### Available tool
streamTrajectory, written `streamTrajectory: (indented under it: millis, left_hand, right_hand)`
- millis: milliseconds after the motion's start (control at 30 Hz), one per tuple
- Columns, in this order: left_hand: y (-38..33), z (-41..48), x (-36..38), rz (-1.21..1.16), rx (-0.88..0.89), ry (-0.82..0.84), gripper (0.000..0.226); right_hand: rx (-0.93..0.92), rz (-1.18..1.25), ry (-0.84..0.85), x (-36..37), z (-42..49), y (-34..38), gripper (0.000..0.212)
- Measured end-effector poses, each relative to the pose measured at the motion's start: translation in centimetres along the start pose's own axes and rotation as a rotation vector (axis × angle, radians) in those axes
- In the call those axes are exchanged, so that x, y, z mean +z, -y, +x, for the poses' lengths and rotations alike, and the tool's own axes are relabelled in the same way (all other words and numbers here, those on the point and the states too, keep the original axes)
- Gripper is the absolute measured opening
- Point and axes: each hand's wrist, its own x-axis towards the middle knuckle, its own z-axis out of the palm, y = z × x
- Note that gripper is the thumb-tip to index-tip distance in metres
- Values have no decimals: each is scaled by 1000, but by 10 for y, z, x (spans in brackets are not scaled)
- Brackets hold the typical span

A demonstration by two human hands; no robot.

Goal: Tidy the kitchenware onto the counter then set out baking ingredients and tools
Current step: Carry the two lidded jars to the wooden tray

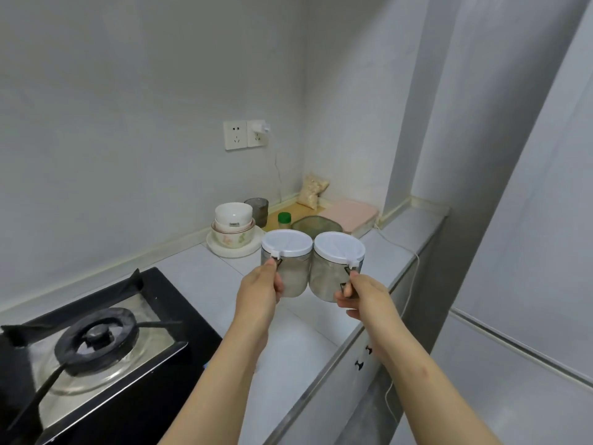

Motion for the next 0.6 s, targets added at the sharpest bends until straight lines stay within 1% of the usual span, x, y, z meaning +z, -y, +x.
streamTrajectory:
  millis: [133,400,600]
  left_hand:
    - [0,31,32,-8,11,-32,43]
    - [-19,96,119,-61,38,-156,43]
    - [-24,129,145,-91,29,-230,43]
  right_hand:
    - [-8,8,45,-13,49,2,39]
    - [-52,7,182,-63,168,23,40]
    - [-68,6,235,-64,228,30,41]
